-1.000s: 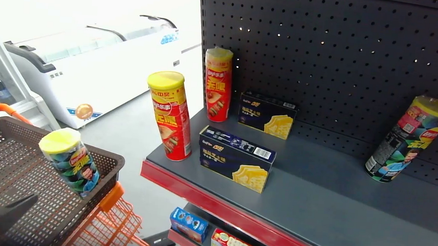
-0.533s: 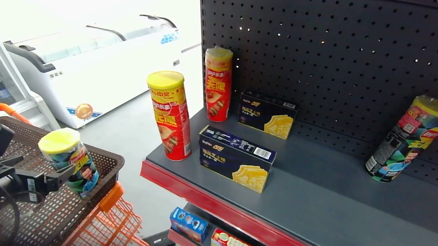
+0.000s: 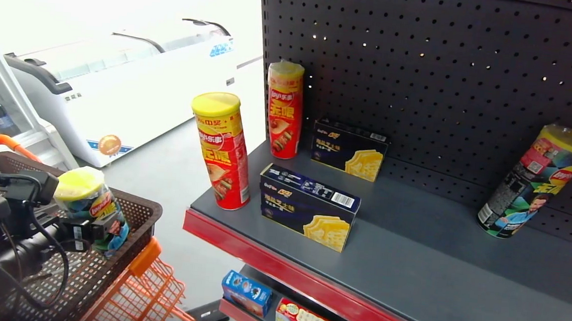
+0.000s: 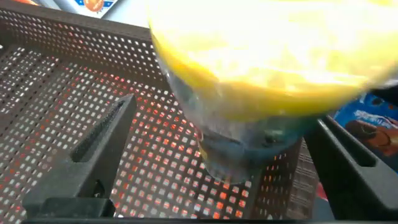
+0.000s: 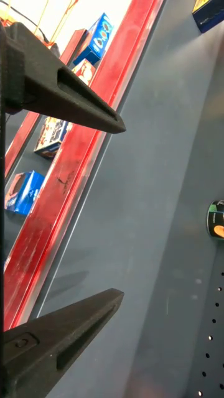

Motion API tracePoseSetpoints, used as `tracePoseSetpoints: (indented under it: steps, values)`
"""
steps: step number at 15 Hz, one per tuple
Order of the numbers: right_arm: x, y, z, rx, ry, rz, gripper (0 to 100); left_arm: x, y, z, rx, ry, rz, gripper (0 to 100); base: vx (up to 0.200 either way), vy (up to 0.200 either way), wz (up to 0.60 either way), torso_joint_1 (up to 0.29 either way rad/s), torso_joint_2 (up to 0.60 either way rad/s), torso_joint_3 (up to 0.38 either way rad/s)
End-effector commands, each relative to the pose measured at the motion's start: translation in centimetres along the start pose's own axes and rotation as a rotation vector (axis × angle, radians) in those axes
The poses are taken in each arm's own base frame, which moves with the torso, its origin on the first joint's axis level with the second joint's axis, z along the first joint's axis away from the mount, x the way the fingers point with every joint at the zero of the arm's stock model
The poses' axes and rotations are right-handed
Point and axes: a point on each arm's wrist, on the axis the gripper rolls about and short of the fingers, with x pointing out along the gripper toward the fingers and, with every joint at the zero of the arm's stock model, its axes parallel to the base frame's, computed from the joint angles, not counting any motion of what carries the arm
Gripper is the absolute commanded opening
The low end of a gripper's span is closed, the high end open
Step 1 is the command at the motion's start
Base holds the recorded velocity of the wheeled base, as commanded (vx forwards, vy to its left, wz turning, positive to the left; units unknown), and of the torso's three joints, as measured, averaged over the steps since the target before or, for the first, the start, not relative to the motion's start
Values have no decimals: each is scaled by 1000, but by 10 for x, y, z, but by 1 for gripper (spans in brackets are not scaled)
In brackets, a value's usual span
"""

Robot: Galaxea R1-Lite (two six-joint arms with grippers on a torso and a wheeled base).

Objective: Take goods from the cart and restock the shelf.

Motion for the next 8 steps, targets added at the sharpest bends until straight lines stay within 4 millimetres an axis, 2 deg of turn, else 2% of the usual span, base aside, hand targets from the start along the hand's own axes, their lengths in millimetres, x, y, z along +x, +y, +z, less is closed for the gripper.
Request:
tracePoseSetpoints:
  steps: [1,7,8]
  values:
    - [0,0,0,0,1,0,100,20,-2,-18,-3,54,-12,100,0,0,0,0,0,0]
    - [0,0,0,0,1,0,100,54,0,-19,-11,26,-8,100,0,0,0,0,0,0]
    - [0,0,0,0,-1,0,100,56,0,-16,-9,10,-10,0,0,0,0,0,0,0]
